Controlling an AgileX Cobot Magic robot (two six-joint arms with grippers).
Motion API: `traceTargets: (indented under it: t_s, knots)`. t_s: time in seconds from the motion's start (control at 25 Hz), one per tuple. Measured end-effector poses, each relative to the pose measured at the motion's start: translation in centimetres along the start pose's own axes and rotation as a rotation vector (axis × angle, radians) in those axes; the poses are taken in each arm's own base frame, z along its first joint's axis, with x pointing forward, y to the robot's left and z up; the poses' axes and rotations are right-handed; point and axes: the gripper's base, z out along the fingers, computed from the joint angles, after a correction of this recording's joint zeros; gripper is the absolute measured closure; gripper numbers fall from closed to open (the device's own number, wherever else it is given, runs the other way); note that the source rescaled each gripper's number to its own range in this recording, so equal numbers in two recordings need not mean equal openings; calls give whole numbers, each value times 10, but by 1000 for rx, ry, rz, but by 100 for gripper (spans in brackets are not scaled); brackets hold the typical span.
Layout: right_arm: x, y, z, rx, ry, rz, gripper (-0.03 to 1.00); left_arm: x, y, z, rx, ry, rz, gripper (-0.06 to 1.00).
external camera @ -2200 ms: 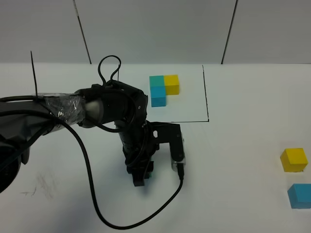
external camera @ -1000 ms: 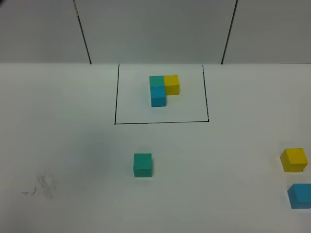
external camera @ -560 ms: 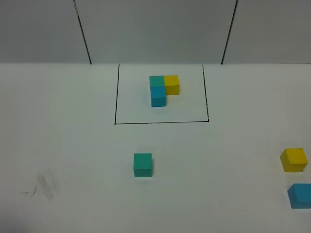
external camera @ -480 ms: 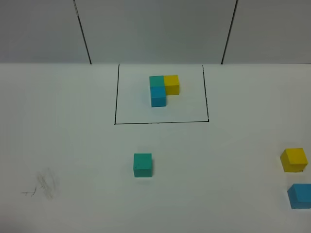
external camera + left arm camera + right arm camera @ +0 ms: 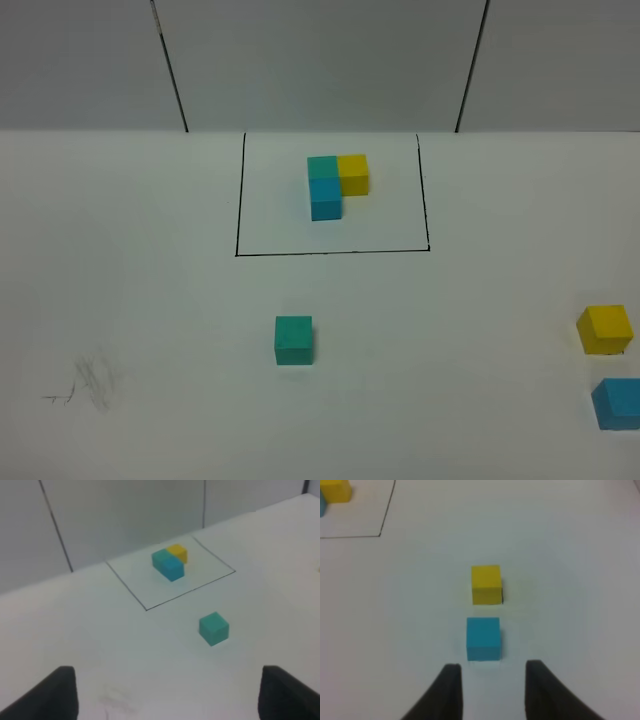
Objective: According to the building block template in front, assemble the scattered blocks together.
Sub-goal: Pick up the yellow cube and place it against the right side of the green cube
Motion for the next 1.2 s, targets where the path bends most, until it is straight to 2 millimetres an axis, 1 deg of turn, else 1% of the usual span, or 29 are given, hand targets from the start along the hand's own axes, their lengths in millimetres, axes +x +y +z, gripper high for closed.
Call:
traceTargets:
  t_s: [0.16, 0.32, 0.48, 0.68, 0.76, 1.2]
  knots:
    - [0, 0, 0, 0, 0, 0, 97, 13, -7, 3, -113, -8, -99, 35]
    - [0, 0, 0, 0, 0, 0, 97, 21, -11, 7, -202, 7, -179, 35]
    - [0, 0, 0, 0, 0, 0, 97, 33, -12, 23, -254, 79, -225, 35]
    - [0, 0, 0, 0, 0, 0, 97, 57, -8, 48, -269, 193, -283, 35]
    - [0, 0, 0, 0, 0, 0, 97, 63, -7, 53, -275, 220, -296, 35]
    - [0, 0, 0, 0, 0, 0, 97, 63, -4, 53, -304, 215, -312, 35]
